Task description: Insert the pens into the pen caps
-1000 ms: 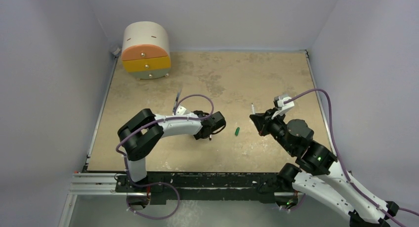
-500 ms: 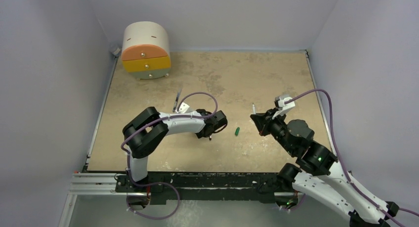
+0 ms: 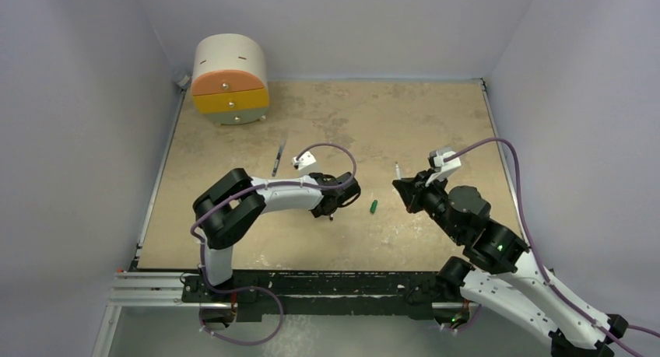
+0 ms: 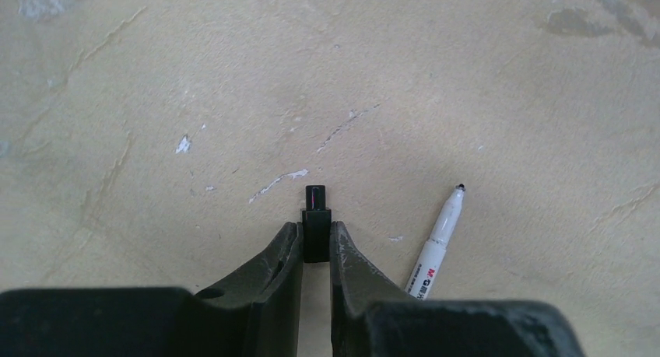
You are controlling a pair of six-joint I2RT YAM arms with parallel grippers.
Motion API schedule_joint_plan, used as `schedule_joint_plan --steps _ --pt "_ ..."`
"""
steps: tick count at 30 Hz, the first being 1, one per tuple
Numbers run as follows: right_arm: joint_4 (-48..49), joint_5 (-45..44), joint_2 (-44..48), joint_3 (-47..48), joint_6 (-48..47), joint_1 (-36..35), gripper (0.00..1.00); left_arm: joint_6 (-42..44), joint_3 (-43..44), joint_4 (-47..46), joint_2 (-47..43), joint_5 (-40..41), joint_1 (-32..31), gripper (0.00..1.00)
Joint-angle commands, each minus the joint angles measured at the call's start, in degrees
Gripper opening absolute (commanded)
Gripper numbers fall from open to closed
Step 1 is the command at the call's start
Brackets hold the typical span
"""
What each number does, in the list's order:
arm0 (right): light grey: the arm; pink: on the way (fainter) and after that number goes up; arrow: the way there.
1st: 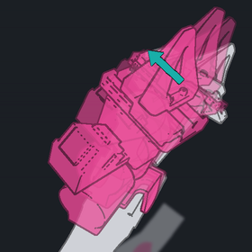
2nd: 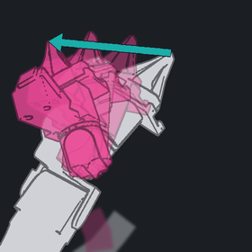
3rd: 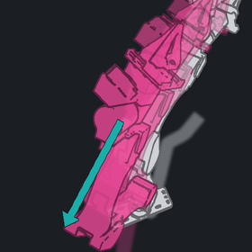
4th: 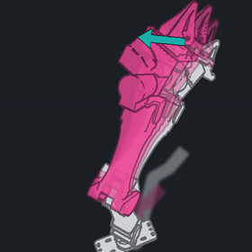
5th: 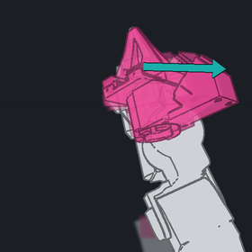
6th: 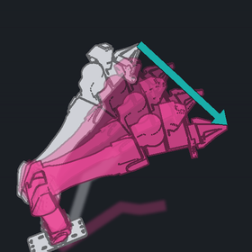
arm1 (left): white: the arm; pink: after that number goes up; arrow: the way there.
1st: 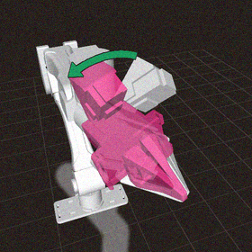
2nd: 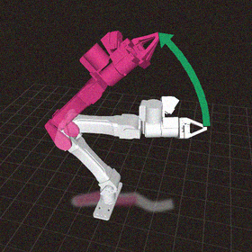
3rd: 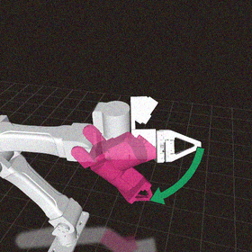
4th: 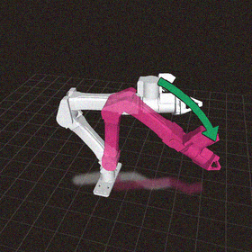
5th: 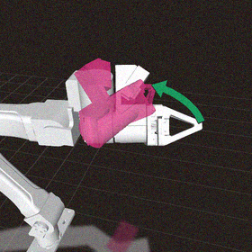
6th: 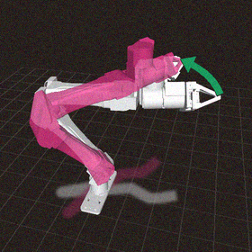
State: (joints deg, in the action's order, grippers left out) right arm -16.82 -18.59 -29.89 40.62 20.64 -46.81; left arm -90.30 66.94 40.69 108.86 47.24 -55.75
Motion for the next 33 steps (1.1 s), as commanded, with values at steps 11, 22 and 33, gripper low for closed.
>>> schedule_joint_plan --steps 11,22,33 --pt "3.8 -1.5 -1.6 1.1 0.6 0.2 0.00 26.8 -6.4 -8.5 -6.9 -3.4 -0.9 0.00" --pt "5.9 -1.3 -3.5 0.5 1.6 0.1 0.00 47.0 -14.0 -23.6 -19.6 -11.3 -1.7 0.00" --pt "3.7 -2.3 -2.5 2.7 2.5 0.2 0.00 68.0 -17.6 -46.5 -21.3 -40.8 -1.7 0.00"
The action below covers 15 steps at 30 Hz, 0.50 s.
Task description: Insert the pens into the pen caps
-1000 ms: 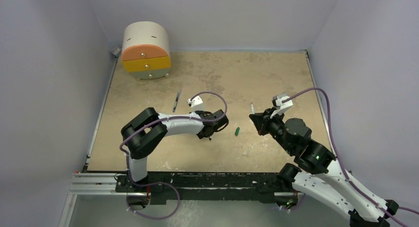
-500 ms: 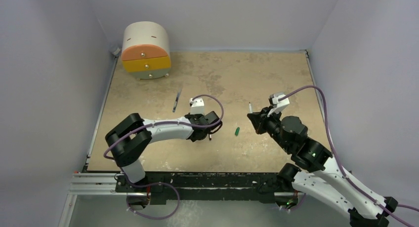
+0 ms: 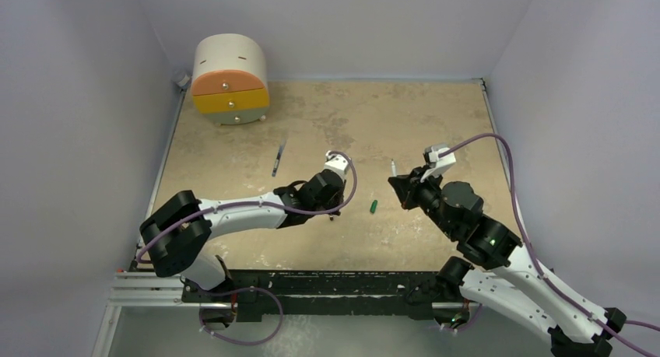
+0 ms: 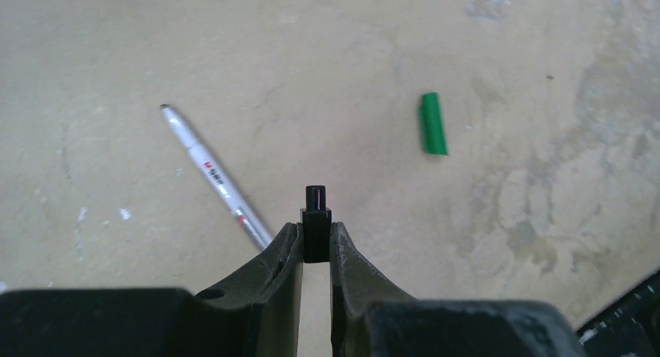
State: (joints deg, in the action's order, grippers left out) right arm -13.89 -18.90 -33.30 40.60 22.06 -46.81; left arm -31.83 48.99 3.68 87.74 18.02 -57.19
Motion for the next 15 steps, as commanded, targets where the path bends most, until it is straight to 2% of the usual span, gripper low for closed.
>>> schedule_joint_plan --steps 1,3,6,15 --pt "0.5 -2.1 1.2 2.7 1.2 0.2 0.00 11.0 0.9 -9.4 0.5 -12.5 -0.3 0.00" --pt "0.0 -2.3 1.6 2.6 1.3 0.2 0.00 13.7 1.8 -9.6 1.7 -13.7 -0.3 0.00" --pt "-0.6 -2.7 2.1 2.7 1.6 0.2 0.00 16.1 4.0 -8.6 3.8 -11.3 -0.3 0.00" --pt "-2.8 -3.7 2.7 3.6 1.9 0.2 0.00 28.9 7.9 -6.6 9.8 -18.4 -0.2 0.00"
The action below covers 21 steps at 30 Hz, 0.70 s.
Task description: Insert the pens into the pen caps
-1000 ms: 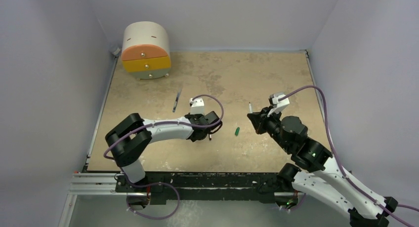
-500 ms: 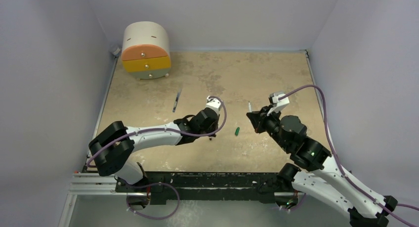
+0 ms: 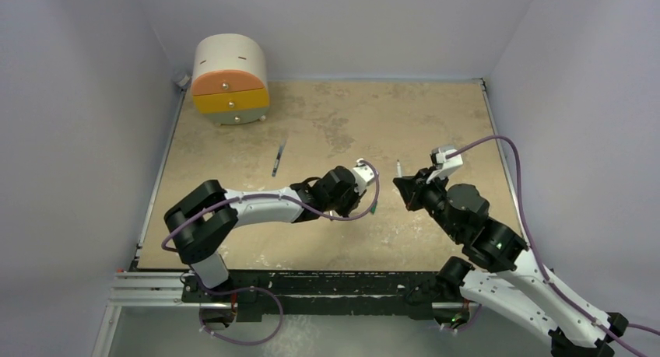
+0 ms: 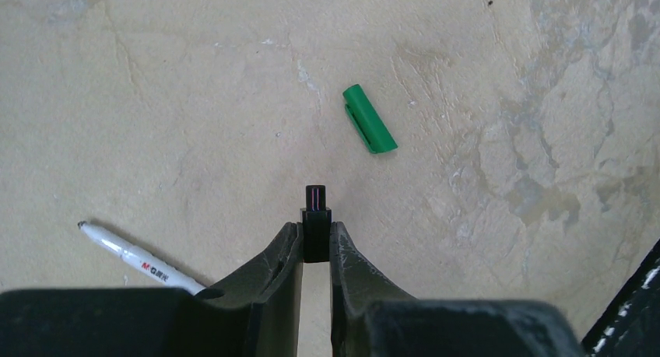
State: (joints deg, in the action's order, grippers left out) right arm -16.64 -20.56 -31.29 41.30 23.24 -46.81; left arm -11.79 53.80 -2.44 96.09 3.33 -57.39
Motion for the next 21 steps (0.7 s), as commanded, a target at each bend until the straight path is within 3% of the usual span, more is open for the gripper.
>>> schedule_joint_plan --steps 1,8,11,13,20,21 --pt "-0.1 -2.1 0.7 2.9 0.7 0.2 0.00 10.5 3.5 0.3 2.1 -4.4 0.1 0.00" --pt "-0.6 -2.8 0.2 3.0 1.0 0.2 0.00 19.4 8.3 5.9 6.6 -14.1 2.4 0.00" --pt "-1.2 -3.6 -0.1 3.5 1.1 0.2 0.00 19.6 8.4 3.9 7.6 -10.9 3.1 0.01" --pt "-1.7 -4.1 -0.1 3.6 1.2 0.1 0.00 19.0 8.4 2.5 8.0 -7.4 3.0 0.13" --pt "-1.7 -4.3 0.4 2.7 2.0 0.2 0.00 21.1 7.8 3.2 7.7 -3.7 3.0 0.22" --pt "-1.8 -4.2 0.4 2.5 2.1 0.2 0.00 21.2 7.6 3.2 7.5 -3.4 3.0 0.42"
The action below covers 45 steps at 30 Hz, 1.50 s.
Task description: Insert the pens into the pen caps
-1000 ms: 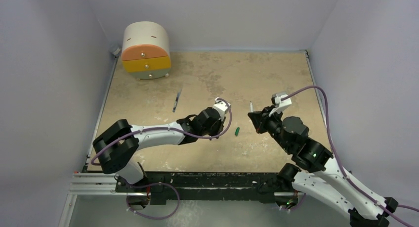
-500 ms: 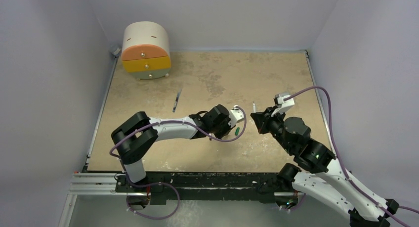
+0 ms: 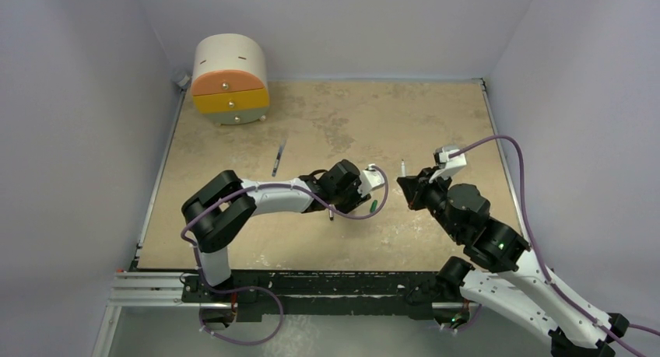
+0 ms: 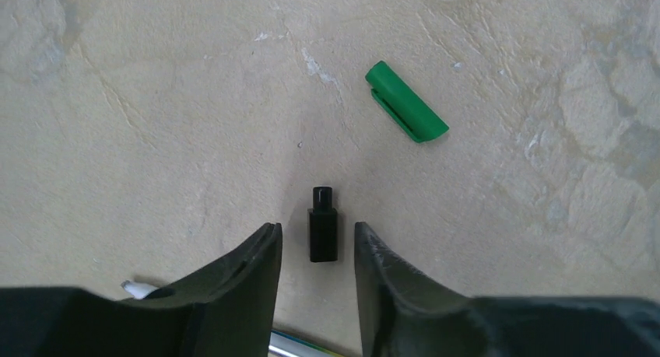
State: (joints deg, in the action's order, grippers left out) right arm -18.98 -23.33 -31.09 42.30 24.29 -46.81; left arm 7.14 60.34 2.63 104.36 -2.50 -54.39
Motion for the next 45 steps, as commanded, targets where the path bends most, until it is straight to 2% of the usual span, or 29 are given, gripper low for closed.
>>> schedule_joint_plan --steps 1,3,6,11,12,13,17,19,20,21,22,30,33,39,45 --pt "0.5 -1.4 0.1 1.4 1.1 0.2 0.00 2.9 1.2 -1.3 -0.8 1.0 0.1 0.50" --pt "0.6 -1.4 0.2 1.2 1.0 0.1 0.00 3.5 2.7 1.5 -0.2 -0.9 0.2 0.55" --pt "1.0 -1.4 -0.1 1.1 1.0 0.2 0.00 1.2 2.0 -0.4 -0.3 -1.9 0.5 0.60" --pt "1.5 -1.0 -0.4 0.8 1.2 0.2 0.00 -5.5 -3.1 -12.5 -6.2 7.8 0.6 0.63" --pt "1.6 -0.9 -0.3 0.7 1.2 0.2 0.00 -7.8 -3.1 -13.6 -7.1 10.5 0.7 0.49" --pt "1.7 -0.9 -0.3 0.6 1.2 0.2 0.00 -10.0 -2.8 -13.6 -7.8 11.6 0.9 0.44" --pt "3.0 -0.7 -1.2 0.4 0.4 0.2 0.00 -22.4 1.0 -9.6 -9.1 17.6 0.9 0.41" --pt "3.9 -0.6 -2.5 0.5 -0.3 0.2 0.00 -29.0 2.0 -7.6 -9.5 20.9 0.4 0.36" --pt "4.3 -0.5 -3.1 0.6 -0.6 0.2 0.00 -32.6 1.9 -7.3 -9.7 22.5 0.1 0.27" --pt "4.8 -0.4 -3.6 0.7 -1.1 0.1 0.00 -36.8 1.5 -6.7 -9.9 22.8 0.0 0.07" --pt "5.4 0.0 -4.0 0.7 -1.4 0.2 0.00 -41.5 0.7 -7.1 -10.1 22.0 -0.3 0.00" --pt "8.2 1.3 -5.2 2.8 -2.9 0.2 0.00 -63.2 -7.8 -11.5 -8.3 24.7 -7.4 0.00" --pt "7.7 0.9 -6.1 3.1 -3.3 0.2 0.00 -68.6 -10.6 -12.1 -8.7 29.2 -11.3 0.00" --pt "8.6 1.4 -5.8 2.3 -3.1 0.2 0.00 -69.4 -10.9 -8.5 -7.8 32.9 -12.4 0.00" --pt "7.7 1.3 -5.3 2.9 -3.0 0.2 0.00 -67.5 -9.7 -9.2 -3.3 33.0 -10.4 0.00"
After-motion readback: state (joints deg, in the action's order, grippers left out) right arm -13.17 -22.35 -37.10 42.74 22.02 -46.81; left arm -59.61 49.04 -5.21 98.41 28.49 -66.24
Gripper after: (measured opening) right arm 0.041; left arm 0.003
